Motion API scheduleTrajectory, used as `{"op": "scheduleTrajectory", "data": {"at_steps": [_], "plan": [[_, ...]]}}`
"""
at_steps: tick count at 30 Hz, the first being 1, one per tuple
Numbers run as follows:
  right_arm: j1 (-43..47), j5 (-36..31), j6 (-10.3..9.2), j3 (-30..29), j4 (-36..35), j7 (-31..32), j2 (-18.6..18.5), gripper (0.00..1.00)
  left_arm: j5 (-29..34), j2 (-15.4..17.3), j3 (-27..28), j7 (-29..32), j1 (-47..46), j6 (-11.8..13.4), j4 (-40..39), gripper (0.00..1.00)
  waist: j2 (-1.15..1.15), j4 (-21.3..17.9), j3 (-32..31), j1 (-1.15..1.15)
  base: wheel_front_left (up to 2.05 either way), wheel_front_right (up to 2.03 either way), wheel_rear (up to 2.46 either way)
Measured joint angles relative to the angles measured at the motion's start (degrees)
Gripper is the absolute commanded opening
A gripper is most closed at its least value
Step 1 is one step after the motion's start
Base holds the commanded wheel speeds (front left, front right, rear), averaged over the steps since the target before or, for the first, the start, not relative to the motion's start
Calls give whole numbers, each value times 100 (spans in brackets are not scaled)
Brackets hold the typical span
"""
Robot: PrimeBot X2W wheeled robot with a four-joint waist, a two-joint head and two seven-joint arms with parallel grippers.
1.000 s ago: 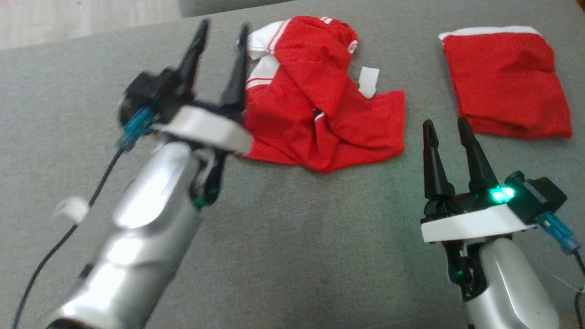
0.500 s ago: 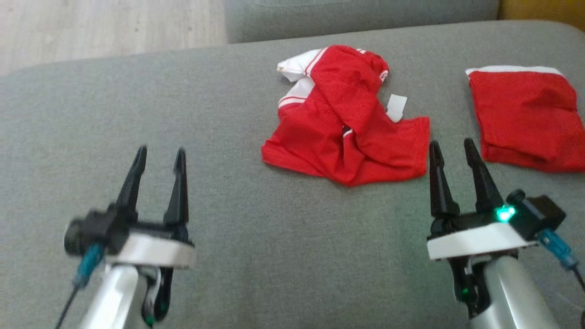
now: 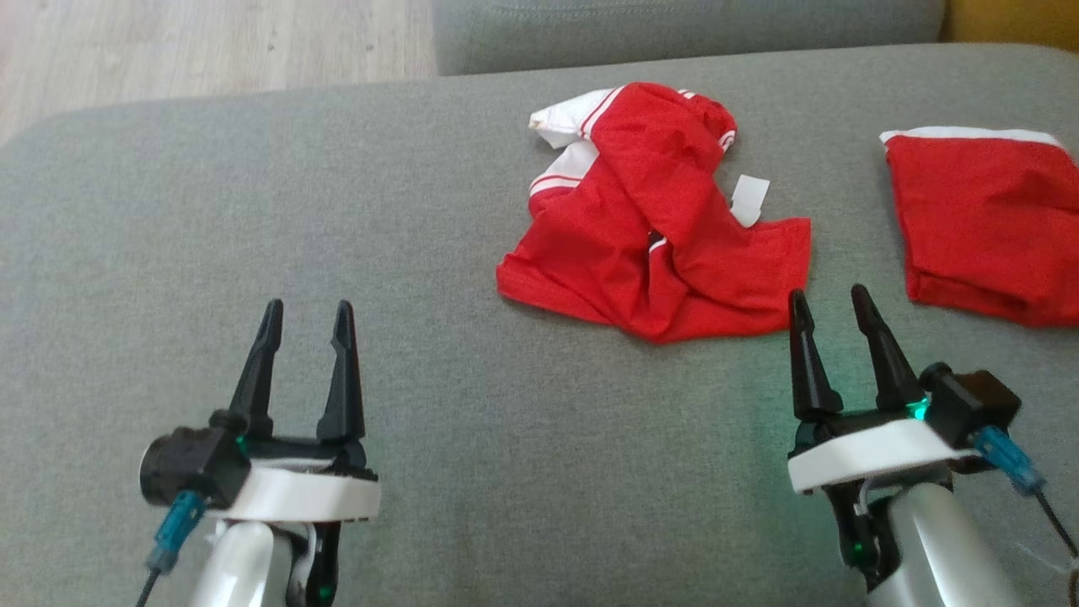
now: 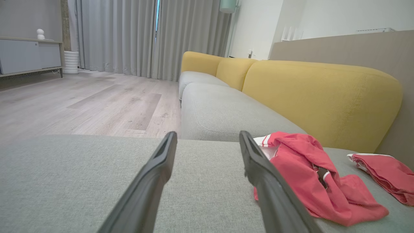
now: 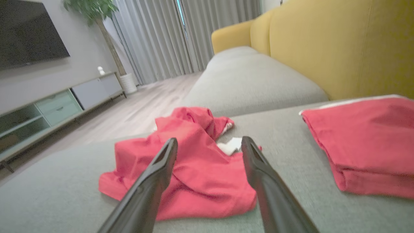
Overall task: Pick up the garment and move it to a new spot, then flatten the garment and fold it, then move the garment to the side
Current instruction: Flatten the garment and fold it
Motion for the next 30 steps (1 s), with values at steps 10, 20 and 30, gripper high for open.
{"op": "scheduleTrajectory", "data": {"at_steps": [10,20,30], "plan": [[-1139,188,0,-534,1954,456,-4,100,116,-176,24,1,-270,-142,107,100,0,172,288,1,0,0,0],[-2287,523,0,-458,3520,547,-54,22,116,-214,2,0,-482,-178,185,100,0,441,642,1,0,0,0],[-2744,-475,0,-1091,4003,125,-466,0,113,-226,27,0,-552,-179,215,100,0,398,564,1,0,0,0]]}}
